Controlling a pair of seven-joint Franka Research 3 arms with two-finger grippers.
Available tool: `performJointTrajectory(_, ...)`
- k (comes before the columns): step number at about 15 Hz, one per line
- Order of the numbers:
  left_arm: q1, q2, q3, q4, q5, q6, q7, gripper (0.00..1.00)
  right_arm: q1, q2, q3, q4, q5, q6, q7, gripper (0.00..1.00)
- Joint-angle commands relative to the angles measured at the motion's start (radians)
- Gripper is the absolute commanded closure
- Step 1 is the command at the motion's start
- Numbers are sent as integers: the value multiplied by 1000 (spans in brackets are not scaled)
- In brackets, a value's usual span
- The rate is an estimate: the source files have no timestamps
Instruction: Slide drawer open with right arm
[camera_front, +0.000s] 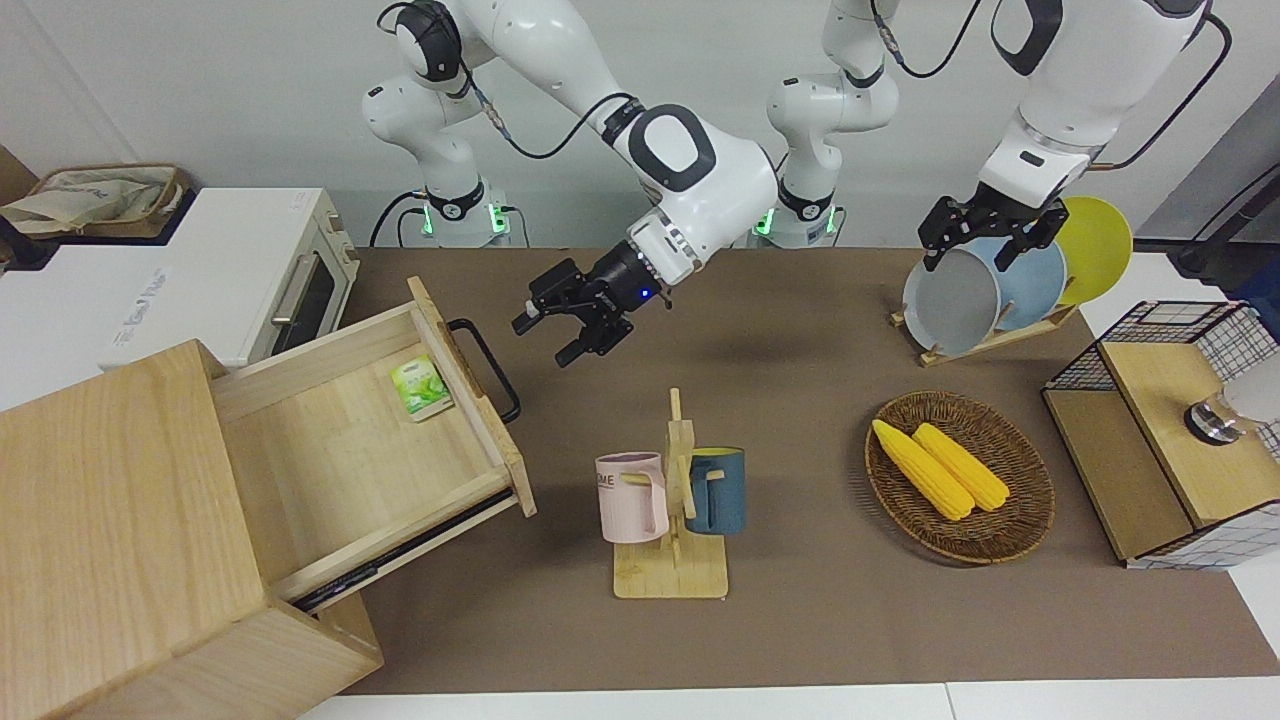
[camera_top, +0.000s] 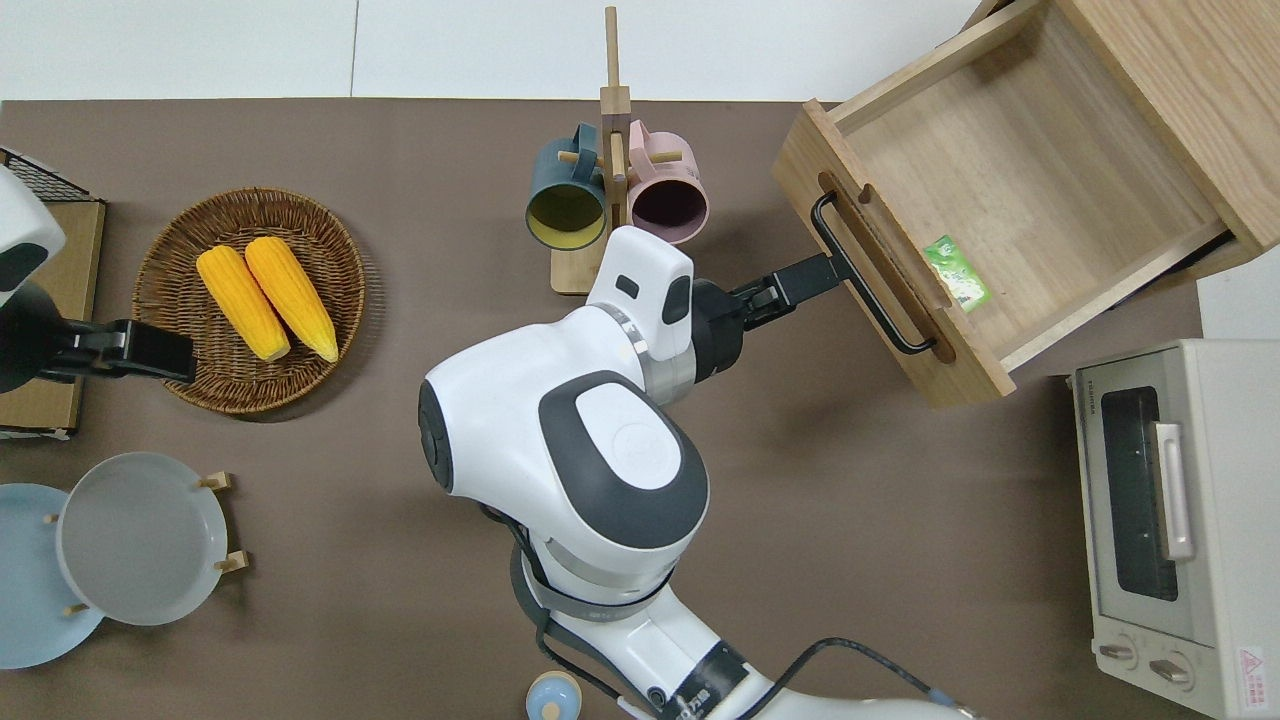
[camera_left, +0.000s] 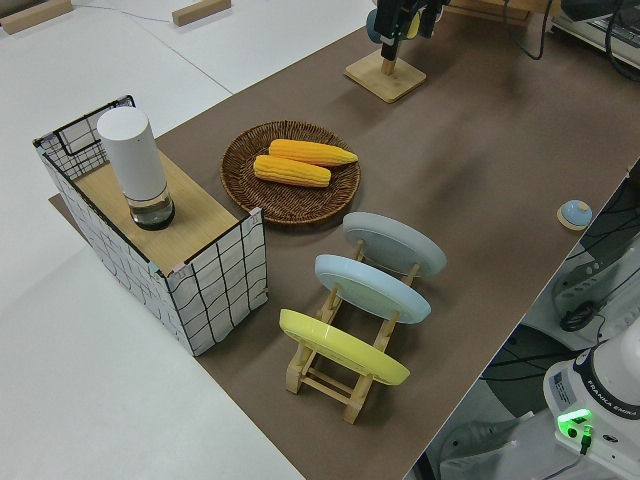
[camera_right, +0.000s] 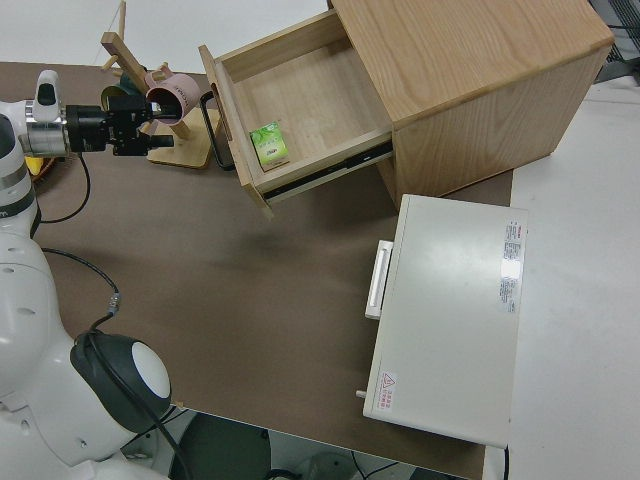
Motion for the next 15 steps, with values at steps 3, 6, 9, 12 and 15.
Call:
performJointTrajectory(3,4,11,-6,26,17,-20,10,7,-77,-150,6,21,257,7,-22,17)
performJointTrajectory(6,4,11,-6,26,17,-20,10,7,-163,-242,6,20,447,9,-22,17)
performJointTrajectory(9,4,13,-6,26,17,-20,10,7,-255,-304,6,20,594,15,-27,17)
performJointTrajectory(12,4,11,-6,26,17,-20,10,7,-361,-336,6,17,746,24,-37,17)
performJointTrajectory(15,4,11,-6,26,17,-20,10,7,-461,-354,3,12,861,26,-111,17)
